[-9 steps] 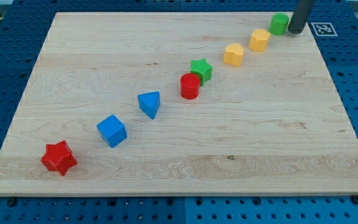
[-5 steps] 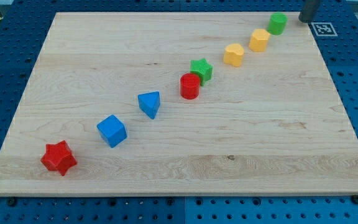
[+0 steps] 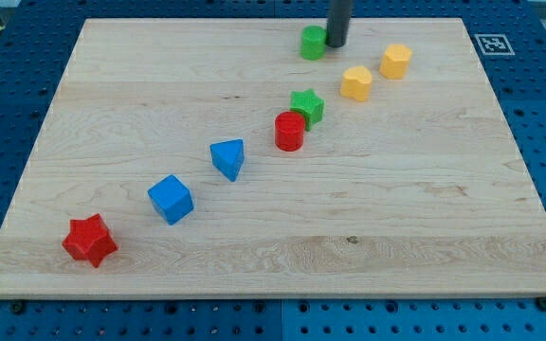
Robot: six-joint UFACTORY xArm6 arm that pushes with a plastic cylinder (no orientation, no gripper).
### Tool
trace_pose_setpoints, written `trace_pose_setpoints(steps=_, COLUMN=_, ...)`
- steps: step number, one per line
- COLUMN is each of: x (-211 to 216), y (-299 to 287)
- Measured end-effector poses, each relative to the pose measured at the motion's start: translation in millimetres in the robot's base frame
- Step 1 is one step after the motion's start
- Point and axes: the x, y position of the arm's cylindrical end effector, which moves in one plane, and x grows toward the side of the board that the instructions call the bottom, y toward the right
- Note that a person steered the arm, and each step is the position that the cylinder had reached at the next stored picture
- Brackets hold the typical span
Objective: Push the green circle towards the top left
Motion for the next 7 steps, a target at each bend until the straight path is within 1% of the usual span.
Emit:
trace_pose_setpoints(steps=2, x=0, y=-69)
trace_pose_setpoints(steps=3, x=1, y=-76)
trace_pose_setpoints(steps=4, x=1, y=-50)
trace_pose_setpoints(steps=5, x=12, y=-47)
trace_pose_setpoints(steps=6, x=34, y=-57)
trace_pose_setpoints(steps=7, x=37, y=-83)
